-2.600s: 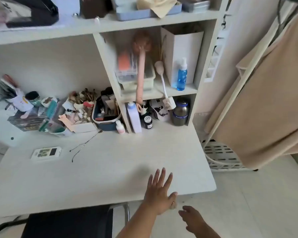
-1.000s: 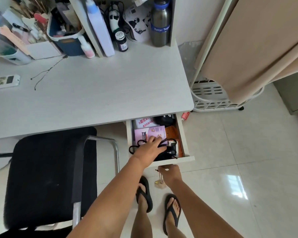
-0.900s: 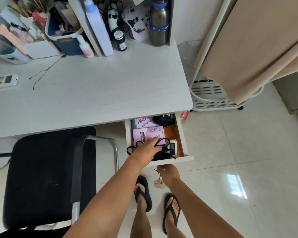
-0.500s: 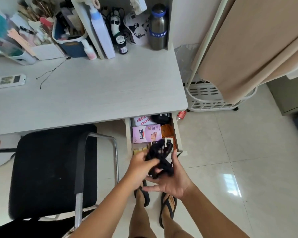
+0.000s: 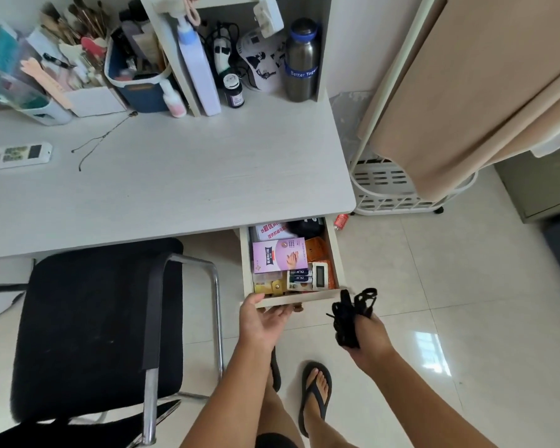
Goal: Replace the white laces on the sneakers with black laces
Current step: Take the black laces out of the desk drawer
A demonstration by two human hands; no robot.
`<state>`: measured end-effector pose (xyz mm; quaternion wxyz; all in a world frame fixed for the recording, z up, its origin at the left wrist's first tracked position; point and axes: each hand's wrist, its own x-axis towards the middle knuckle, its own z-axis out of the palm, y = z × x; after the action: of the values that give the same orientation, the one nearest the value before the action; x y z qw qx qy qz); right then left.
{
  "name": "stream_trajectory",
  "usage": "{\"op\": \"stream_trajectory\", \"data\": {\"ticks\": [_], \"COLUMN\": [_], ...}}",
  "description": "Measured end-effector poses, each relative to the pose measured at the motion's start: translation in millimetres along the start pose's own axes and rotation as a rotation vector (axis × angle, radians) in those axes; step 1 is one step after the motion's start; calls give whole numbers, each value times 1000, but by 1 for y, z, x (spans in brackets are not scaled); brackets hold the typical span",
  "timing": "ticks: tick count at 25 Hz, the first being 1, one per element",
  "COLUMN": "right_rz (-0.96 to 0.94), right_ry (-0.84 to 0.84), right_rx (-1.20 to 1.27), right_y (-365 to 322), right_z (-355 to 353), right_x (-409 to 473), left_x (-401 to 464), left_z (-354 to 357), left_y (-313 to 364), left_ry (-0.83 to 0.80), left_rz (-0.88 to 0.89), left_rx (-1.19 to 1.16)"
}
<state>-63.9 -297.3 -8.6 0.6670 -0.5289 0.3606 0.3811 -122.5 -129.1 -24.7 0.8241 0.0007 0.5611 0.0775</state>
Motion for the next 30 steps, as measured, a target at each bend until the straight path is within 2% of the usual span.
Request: {"op": "stream_trajectory", "data": {"ticks": [4, 8, 13, 19, 22, 27, 30], "right_rz": [20, 141, 151, 97, 43, 17, 26], "right_ry": [-47, -144, -111, -116, -68, -124, -196], "right_rx": [12, 49, -47, -73, -132, -206, -358], "right_y": [2, 1, -14, -40, -51, -70, -69], "right_z": [0, 24, 66, 106, 117, 136, 137], "right_x": [-7, -11, 19, 30, 36, 24, 15], "left_x": [5, 33, 56, 68, 74, 33, -30], "left_z": [21, 61, 99, 126, 122, 99, 61], "left_y": [8, 27, 64, 72, 78, 135, 162], "left_ry": [-90, -116, -230, -152, -158, -85, -16], "left_rz": [6, 5, 16, 0, -6, -53, 242], "left_rx": [-71, -57, -61, -87, 88, 703, 918]}}
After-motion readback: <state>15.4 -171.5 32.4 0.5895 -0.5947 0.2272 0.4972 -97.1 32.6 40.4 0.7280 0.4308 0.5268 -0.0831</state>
